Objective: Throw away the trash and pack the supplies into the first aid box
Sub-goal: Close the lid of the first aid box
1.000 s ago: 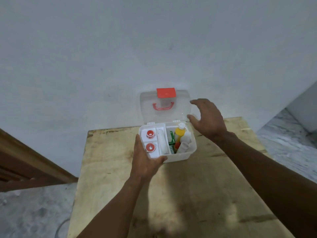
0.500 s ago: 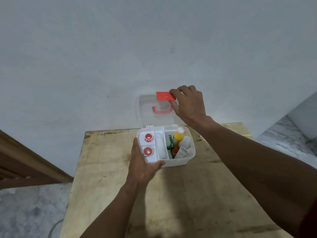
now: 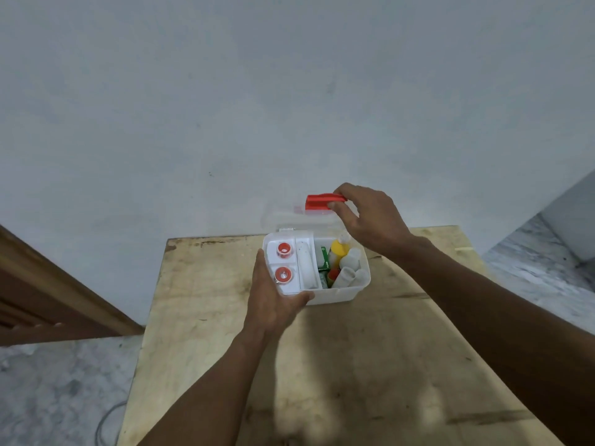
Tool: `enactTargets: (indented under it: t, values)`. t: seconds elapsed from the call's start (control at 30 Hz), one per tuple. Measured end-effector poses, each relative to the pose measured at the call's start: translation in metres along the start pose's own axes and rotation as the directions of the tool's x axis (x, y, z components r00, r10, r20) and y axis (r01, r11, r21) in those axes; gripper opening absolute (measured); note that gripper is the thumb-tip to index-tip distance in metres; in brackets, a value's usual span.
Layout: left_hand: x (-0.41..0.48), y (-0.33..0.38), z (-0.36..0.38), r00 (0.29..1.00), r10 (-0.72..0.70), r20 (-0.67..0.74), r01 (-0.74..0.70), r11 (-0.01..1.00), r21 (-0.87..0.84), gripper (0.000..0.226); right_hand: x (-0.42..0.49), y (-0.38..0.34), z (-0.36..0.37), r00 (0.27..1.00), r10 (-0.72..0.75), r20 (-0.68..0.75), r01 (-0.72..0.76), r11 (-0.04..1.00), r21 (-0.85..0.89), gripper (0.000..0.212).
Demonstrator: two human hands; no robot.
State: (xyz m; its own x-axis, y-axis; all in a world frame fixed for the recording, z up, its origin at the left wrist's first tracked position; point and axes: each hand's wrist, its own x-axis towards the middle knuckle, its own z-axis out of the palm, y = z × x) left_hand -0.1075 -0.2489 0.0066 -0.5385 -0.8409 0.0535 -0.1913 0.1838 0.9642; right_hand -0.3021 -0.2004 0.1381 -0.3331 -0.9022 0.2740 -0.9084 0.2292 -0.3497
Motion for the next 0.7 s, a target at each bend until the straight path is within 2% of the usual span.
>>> enactTargets:
  t: [0.1,0.27,0.4,0.7]
  values:
    - [0.001,-0.002,0.000,1.000,-0.031,-0.003,0.031,1.000,-0.006,0.099,-0.024,-0.009,0.005,1.000,-0.007,-0.009,0.007,1.000,-0.019,0.019]
    - [0.001,-0.002,0.002,0.997,-0.072,-0.027,0.073,0.997,0.022,0.092,-0.064,-0.007,0.025,0.990,-0.130,-0.055,0.122,0.984,-0.132,0.012]
    - [-0.003,0.001,0.006,0.994,-0.056,-0.096,0.060,0.997,0.041,0.092,-0.089,0.001,0.047,0.982,-0.187,0.014,0.186,0.956,-0.228,0.013]
    - [-0.010,-0.009,0.005,0.986,-0.137,-0.097,0.140,0.990,0.028,0.126,-0.106,0.008,0.069,0.988,-0.149,0.033,0.153,0.965,-0.213,0.020]
